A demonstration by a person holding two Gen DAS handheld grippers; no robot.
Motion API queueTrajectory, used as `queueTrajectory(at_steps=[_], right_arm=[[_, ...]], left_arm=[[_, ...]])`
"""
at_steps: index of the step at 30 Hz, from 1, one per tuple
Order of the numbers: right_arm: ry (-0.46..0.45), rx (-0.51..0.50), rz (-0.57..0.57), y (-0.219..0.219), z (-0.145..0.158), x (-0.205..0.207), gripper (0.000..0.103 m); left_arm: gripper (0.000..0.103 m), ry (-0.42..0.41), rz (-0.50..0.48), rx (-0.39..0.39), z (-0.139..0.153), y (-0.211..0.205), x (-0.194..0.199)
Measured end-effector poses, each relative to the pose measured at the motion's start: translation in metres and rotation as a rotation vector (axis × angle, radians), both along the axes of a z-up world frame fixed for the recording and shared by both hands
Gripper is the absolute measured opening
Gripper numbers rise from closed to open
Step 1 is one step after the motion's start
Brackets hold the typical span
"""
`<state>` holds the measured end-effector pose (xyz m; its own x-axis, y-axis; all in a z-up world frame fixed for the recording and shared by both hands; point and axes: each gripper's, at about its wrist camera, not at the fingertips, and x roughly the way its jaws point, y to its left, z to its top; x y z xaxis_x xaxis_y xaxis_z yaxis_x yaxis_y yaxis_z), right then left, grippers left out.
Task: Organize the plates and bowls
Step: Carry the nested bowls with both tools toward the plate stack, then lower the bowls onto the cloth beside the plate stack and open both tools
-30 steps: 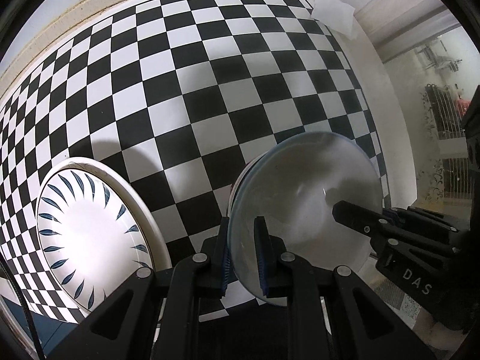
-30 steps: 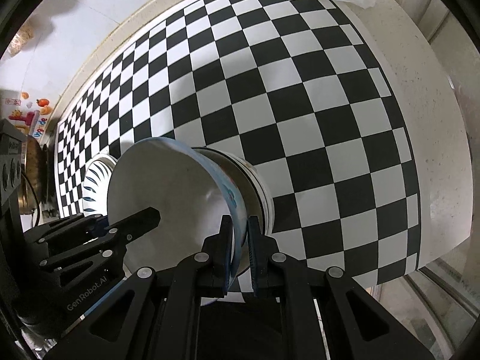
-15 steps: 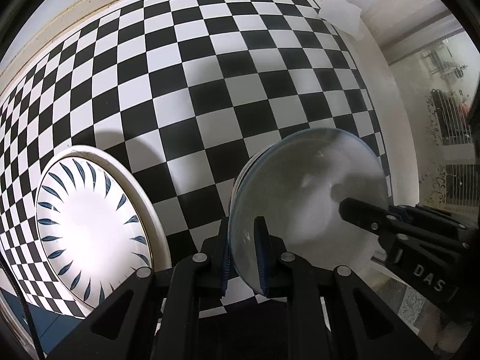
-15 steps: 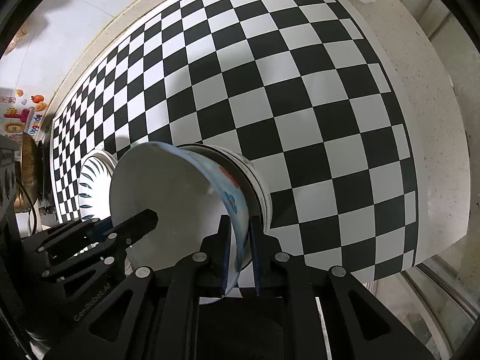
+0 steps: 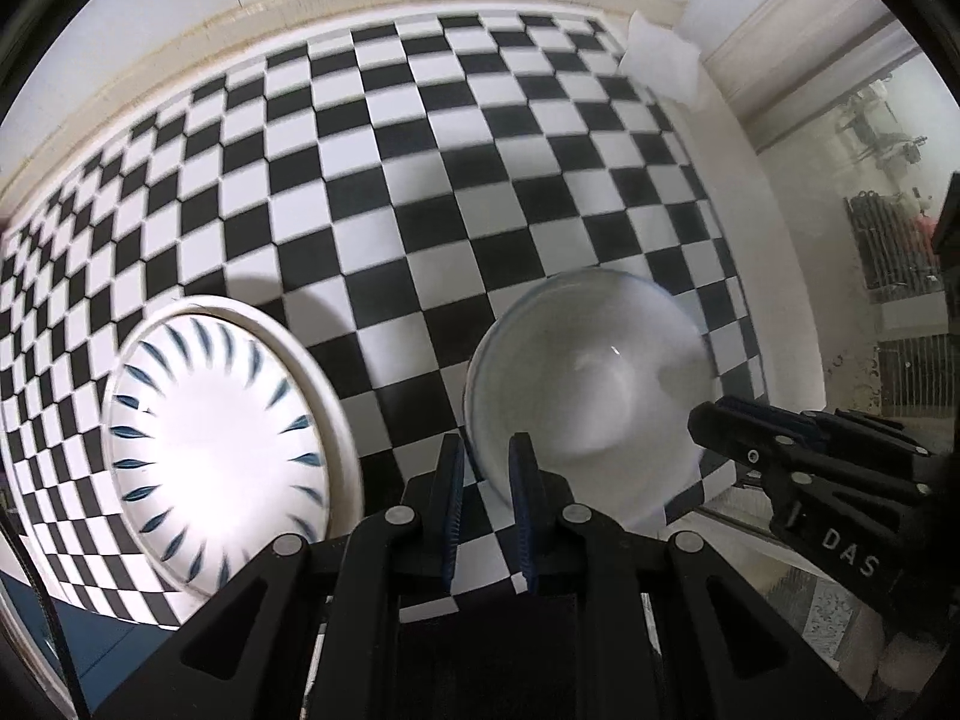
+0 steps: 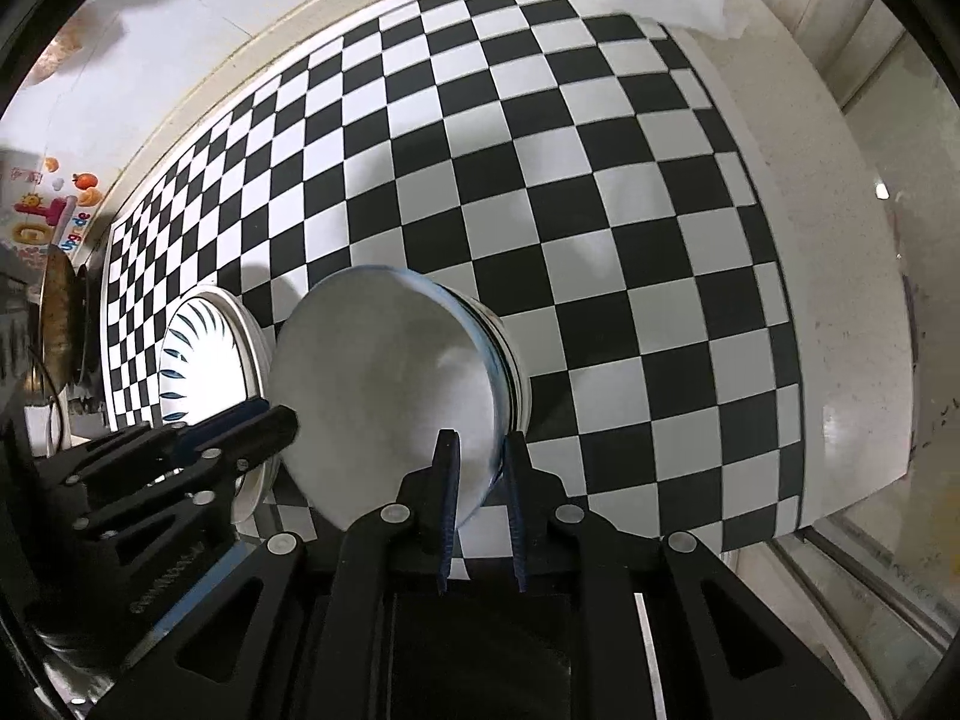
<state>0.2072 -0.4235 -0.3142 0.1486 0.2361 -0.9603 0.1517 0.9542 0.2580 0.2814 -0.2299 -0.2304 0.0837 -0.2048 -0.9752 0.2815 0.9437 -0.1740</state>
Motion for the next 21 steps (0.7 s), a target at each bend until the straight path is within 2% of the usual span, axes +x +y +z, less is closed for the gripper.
queueTrajectory(at_steps=[1,3,5,9,10,11,12,13,14,18,21], right_arm=[[-0.012,-0.003,0.006,0.002,0.006,-0.005,0.018],[-0.031,0.002,0.015,0.005,0.018,-0.013,0.026],[-0.059,0.007,0.018,0.008,0.030,-0.024,0.046],[-0.125,0.015,0.022,0.017,0.059,-0.047,0.067],[-0.139,0.013,0.021,0.019,0.066,-0.052,0.072],[-0.160,0.008,0.018,0.021,0.075,-0.059,0.075],[-0.172,0.000,0.018,0.024,0.080,-0.063,0.077],[-0.188,-0.014,0.023,0.028,0.088,-0.069,0.079],[-0.201,-0.026,0.026,0.031,0.095,-0.074,0.081],[-0.249,-0.055,0.038,0.041,0.118,-0.092,0.084],[-0.278,-0.071,0.037,0.046,0.132,-0.104,0.085]], left_arm=[[0.014,-0.023,0.001,0.003,0.010,0.004,-0.005],[0.014,-0.051,0.009,0.013,0.024,0.012,-0.012],[0.021,-0.094,0.026,0.018,0.042,0.022,-0.020],[0.030,-0.170,0.045,0.002,0.071,0.038,-0.037],[0.038,-0.182,0.046,-0.003,0.077,0.041,-0.041],[0.051,-0.193,0.047,-0.007,0.083,0.044,-0.045],[0.057,-0.201,0.049,-0.013,0.089,0.047,-0.050],[0.070,-0.209,0.049,-0.021,0.094,0.051,-0.054],[0.077,-0.218,0.047,-0.023,0.097,0.052,-0.056],[0.084,-0.269,0.059,-0.012,0.114,0.062,-0.072],[0.085,-0.284,0.071,-0.023,0.123,0.070,-0.082]])
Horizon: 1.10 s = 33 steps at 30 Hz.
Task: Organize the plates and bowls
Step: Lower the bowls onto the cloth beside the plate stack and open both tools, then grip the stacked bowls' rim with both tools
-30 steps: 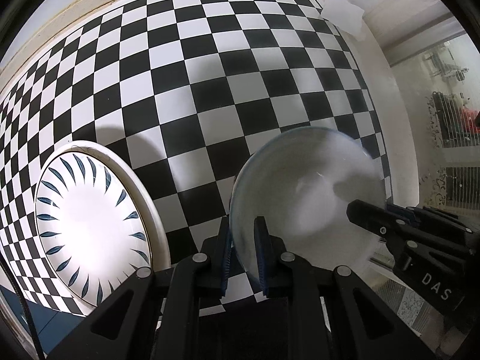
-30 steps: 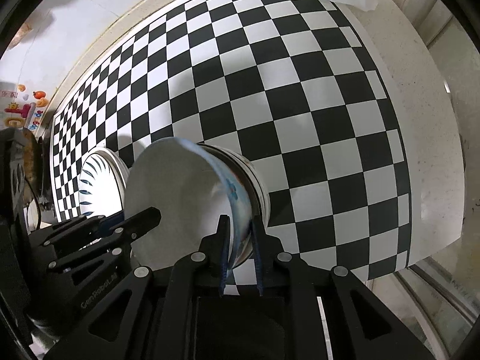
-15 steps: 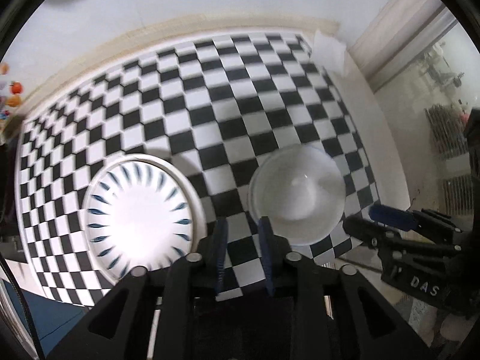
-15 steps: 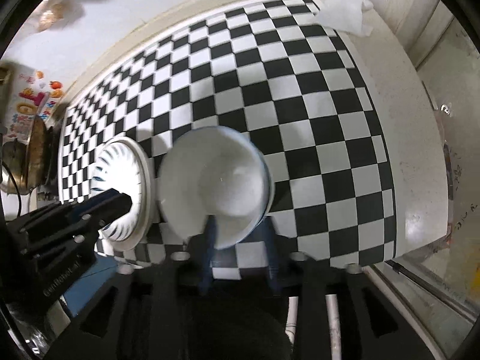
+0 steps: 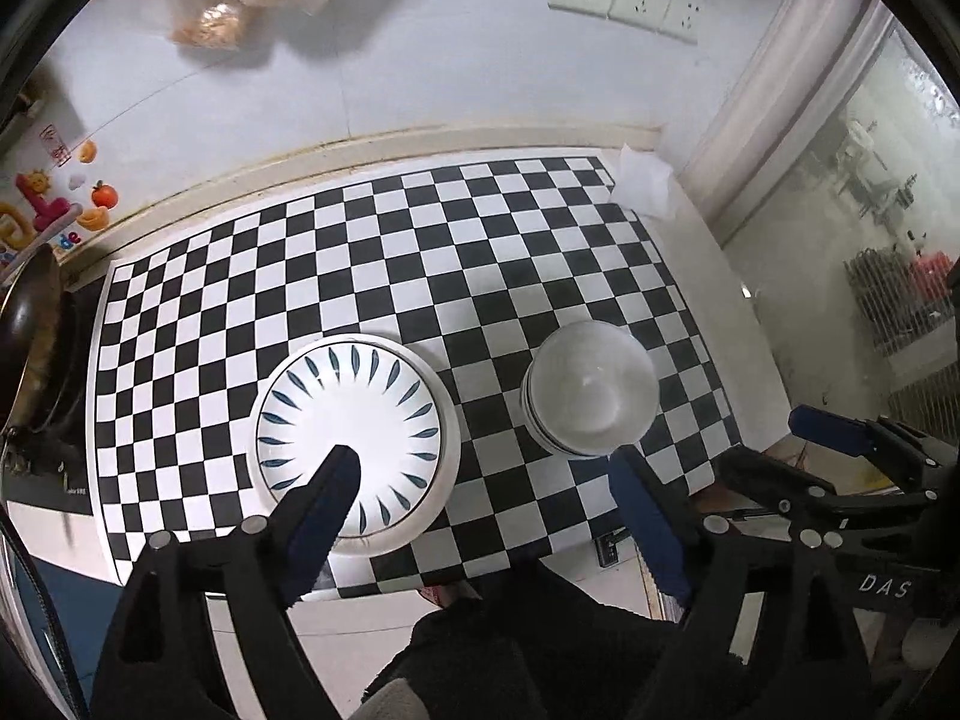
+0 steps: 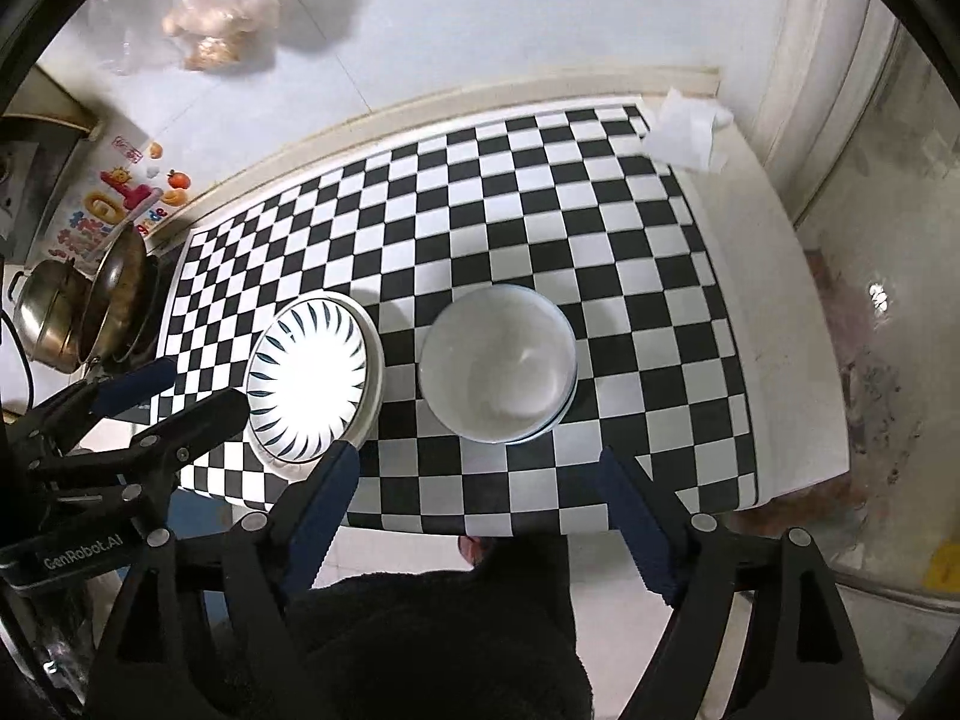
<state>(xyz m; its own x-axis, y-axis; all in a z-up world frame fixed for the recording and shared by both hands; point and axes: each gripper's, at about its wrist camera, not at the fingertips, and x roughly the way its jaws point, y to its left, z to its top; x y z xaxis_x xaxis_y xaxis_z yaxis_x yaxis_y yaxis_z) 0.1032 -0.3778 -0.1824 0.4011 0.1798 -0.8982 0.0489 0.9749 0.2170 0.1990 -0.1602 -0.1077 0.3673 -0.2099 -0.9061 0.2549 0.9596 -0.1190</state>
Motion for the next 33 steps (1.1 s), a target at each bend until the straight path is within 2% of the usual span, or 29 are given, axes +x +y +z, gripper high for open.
queueTrajectory(at_steps=[8,16,24,33], right_arm=[[-0.046,-0.002,-0.010,0.005,0.025,-0.027,0.086],[-0.065,-0.012,-0.022,0.006,0.035,-0.040,0.086],[-0.086,-0.061,-0.071,-0.001,0.046,-0.043,0.086],[-0.069,-0.037,-0.091,-0.007,0.040,-0.036,0.086]], left_arm=[[0.085,-0.007,0.029,-0.028,0.012,0.014,-0.026],[0.085,-0.045,0.021,-0.006,0.024,0.013,-0.040],[0.085,-0.057,0.023,0.006,0.028,0.011,-0.041],[0.085,-0.036,-0.001,0.027,0.021,0.003,-0.030]])
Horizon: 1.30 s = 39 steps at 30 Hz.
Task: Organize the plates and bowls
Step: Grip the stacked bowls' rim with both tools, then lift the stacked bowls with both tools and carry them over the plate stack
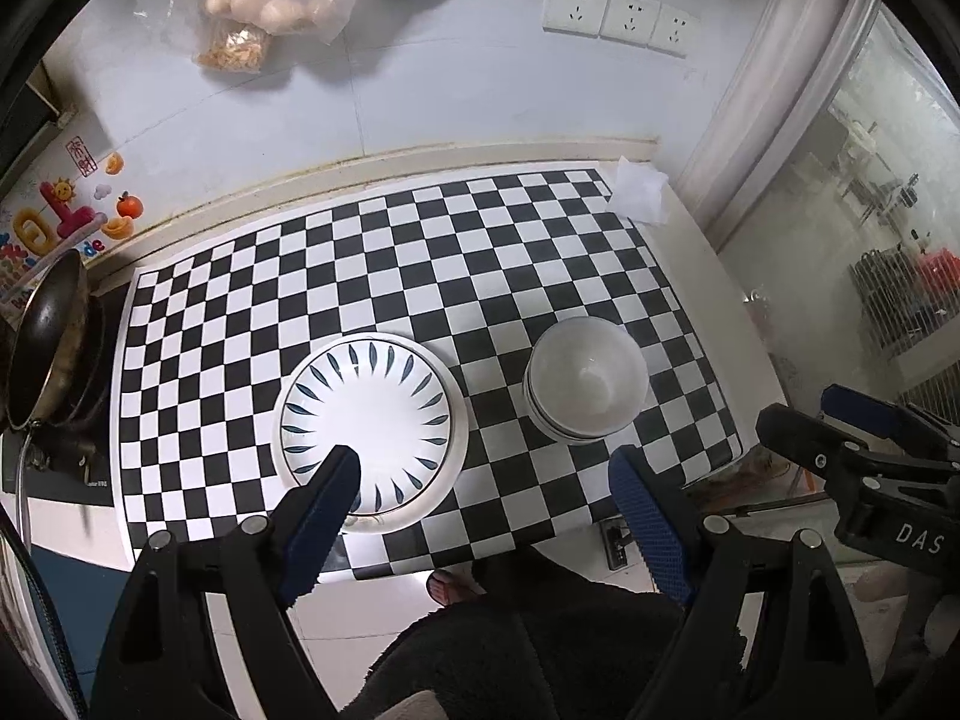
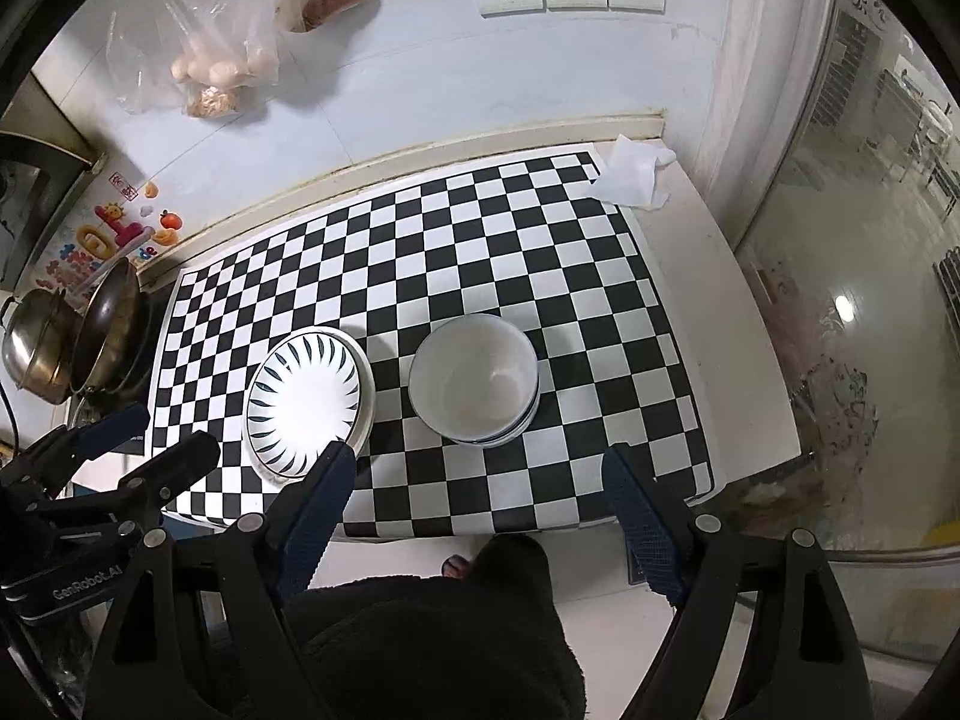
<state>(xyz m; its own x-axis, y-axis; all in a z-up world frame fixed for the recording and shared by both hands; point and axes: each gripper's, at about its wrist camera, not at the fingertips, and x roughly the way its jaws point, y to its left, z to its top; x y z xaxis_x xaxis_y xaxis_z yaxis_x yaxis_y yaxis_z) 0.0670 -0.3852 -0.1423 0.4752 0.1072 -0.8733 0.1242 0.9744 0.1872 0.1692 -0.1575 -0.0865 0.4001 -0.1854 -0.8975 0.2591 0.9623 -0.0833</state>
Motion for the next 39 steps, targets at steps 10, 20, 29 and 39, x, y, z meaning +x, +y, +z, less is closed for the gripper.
queueTrajectory(at_steps=[10,20,29,39], right_arm=[[0.044,0.144,-0.043,-0.030,-0.065,0.043,0.086],[0.151,0.340,-0.126,-0.059,-0.178,0.092,0.086],[0.257,0.509,-0.135,-0.063,-0.252,0.121,0.074],[0.330,0.584,-0.137,-0.064,-0.293,0.139,0.056]], left_arm=[[0.085,0.150,0.018,-0.012,-0.068,-0.014,0.068],[0.083,0.447,-0.005,-0.086,-0.170,-0.038,0.146],[0.083,0.594,-0.081,-0.135,-0.217,-0.067,0.174],[0.055,0.662,-0.152,-0.168,-0.247,-0.084,0.178]])
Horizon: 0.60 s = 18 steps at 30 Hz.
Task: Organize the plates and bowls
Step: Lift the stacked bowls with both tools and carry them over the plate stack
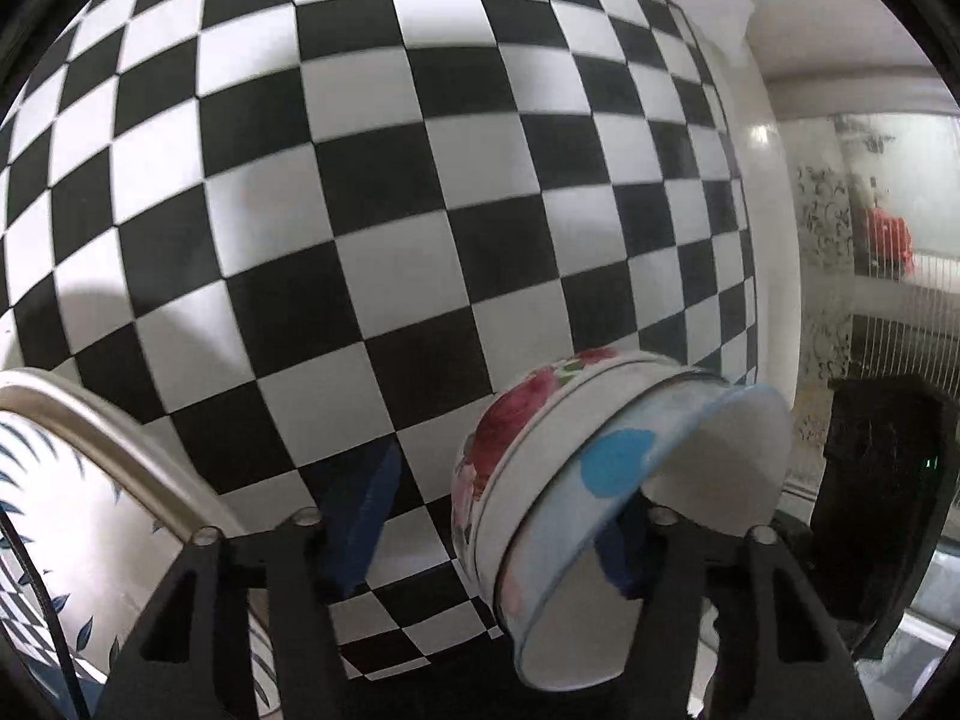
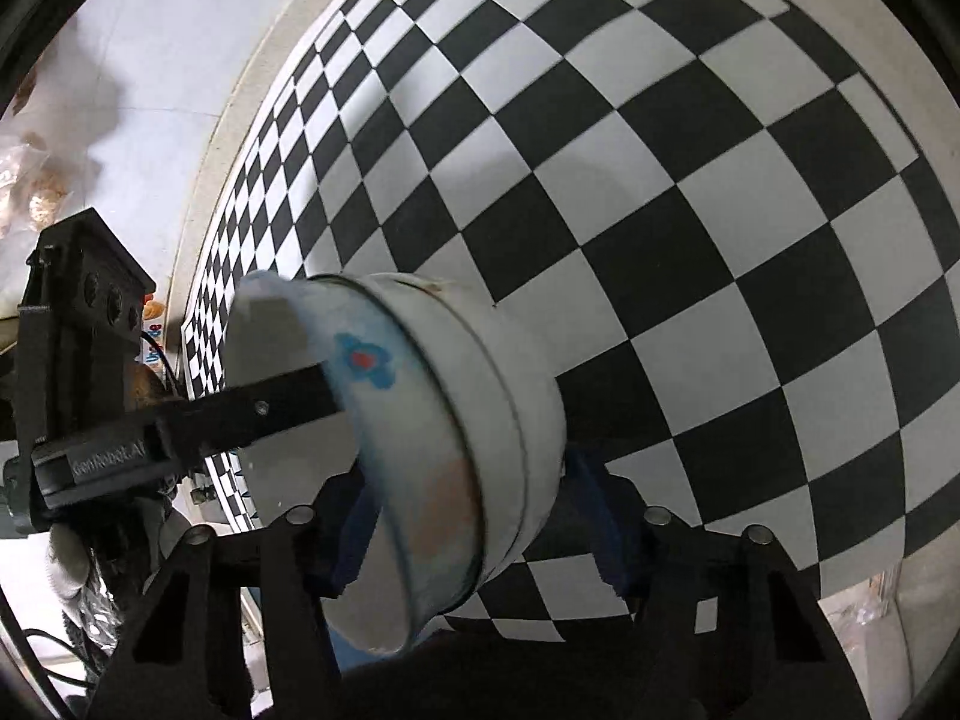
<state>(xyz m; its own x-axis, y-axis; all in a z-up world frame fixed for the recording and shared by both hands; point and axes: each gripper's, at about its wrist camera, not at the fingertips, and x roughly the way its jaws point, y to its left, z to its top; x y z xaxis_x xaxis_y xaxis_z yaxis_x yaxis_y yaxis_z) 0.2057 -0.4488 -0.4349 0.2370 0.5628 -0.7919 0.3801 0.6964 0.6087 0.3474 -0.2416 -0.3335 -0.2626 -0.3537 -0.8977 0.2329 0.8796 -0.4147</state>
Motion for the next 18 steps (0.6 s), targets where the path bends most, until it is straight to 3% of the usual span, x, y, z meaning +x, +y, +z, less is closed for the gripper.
queueTrajectory(at_steps=[6,18], right_arm=[[0.002,0.057,-0.009,-0.004,-0.016,0.003,0.052],[-0.042,0.029,0.018,0.019,-0.011,0.006,0.051]], left_arm=[[0.053,0.042,0.003,-0.091,-0.007,-0.005,-0.003],[0.052,-0.063,-0.007,-0.055,0.005,-0.004,-0.016]])
